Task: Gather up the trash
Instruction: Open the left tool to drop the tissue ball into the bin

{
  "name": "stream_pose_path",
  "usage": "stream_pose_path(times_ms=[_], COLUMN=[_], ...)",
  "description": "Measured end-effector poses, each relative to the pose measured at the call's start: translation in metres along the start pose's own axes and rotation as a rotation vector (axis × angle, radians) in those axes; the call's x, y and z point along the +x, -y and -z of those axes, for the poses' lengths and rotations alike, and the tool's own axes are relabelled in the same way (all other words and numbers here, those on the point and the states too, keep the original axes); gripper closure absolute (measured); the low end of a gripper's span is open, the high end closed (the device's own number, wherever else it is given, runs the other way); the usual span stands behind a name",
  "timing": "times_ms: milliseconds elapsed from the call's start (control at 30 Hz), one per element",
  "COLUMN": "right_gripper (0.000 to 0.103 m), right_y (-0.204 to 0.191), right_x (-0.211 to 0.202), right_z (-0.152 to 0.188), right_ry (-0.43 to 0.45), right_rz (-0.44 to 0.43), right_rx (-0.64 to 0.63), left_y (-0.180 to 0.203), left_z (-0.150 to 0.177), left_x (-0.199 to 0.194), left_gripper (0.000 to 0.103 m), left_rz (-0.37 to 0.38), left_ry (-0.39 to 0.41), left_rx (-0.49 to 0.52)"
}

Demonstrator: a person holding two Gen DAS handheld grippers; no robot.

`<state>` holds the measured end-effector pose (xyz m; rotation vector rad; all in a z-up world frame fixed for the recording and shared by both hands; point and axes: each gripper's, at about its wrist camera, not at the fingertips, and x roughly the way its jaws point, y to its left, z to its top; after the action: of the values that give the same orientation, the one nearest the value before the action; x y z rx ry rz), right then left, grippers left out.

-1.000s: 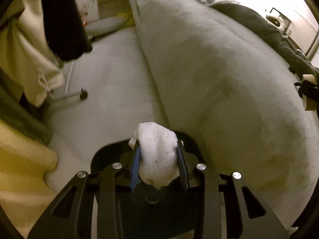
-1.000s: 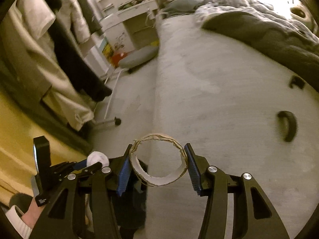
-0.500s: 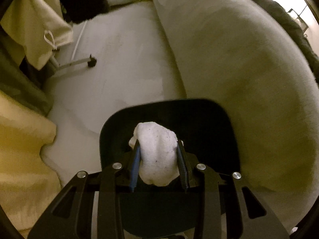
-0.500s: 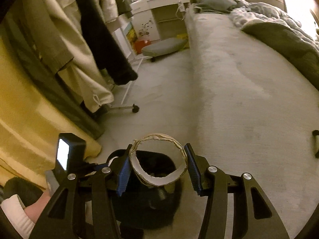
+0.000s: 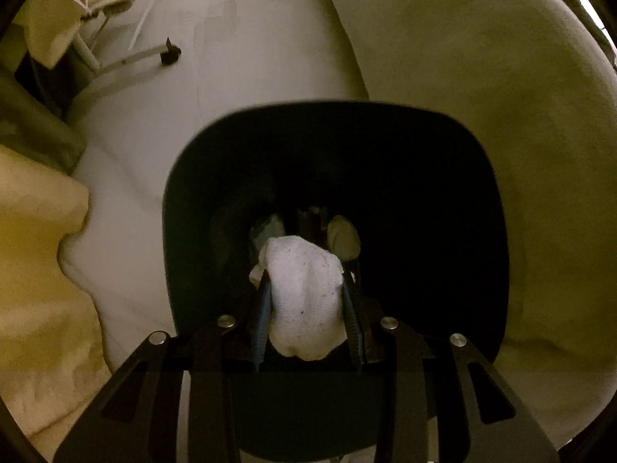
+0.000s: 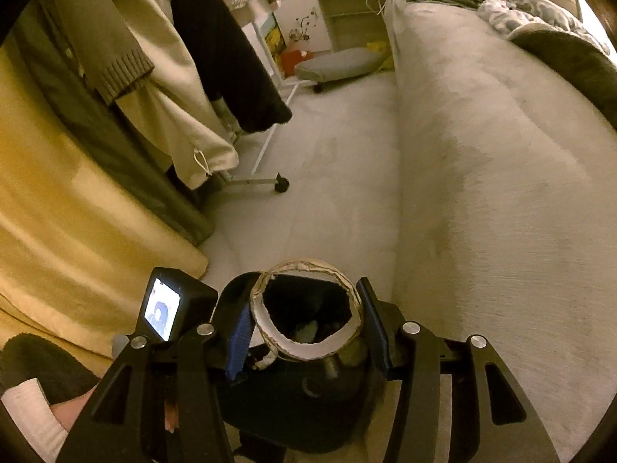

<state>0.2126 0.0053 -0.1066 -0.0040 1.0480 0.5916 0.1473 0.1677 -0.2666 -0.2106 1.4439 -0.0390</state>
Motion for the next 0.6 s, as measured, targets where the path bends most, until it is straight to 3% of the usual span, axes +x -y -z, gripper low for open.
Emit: stream_pose_path(times_ms=[100,167,267,600], right_gripper=[0.051,0.051,0.051,0.051], right_y=[-0.002,-0.004,-0.003,0.001], right_x=[0.013,0.023,0.035,0.061], right_z=[0.000,0.000,0.001,0.012], right_ry=[-0.033,-0.059,-0.086,-0.147], right_rz=[0.002,0.004,0.012,0.028], right_rx=[-0.011,-0.020,-0.028,-0.024], left_y=[-0.003,-0.004,-0.006,-0.021], left_z=[0.002,0.004,0.007,0.014], left_x=[0.006,0.005,-0.003,-0.035], left_gripper=[0.060,0.046,0.033,0.028], left_rz=[-0.004,-0.002,0.020,0.069], left_ry=[-0.025,-0.024,-0.002,0.088], left_rx=[0.002,0.009,0.009,0.029])
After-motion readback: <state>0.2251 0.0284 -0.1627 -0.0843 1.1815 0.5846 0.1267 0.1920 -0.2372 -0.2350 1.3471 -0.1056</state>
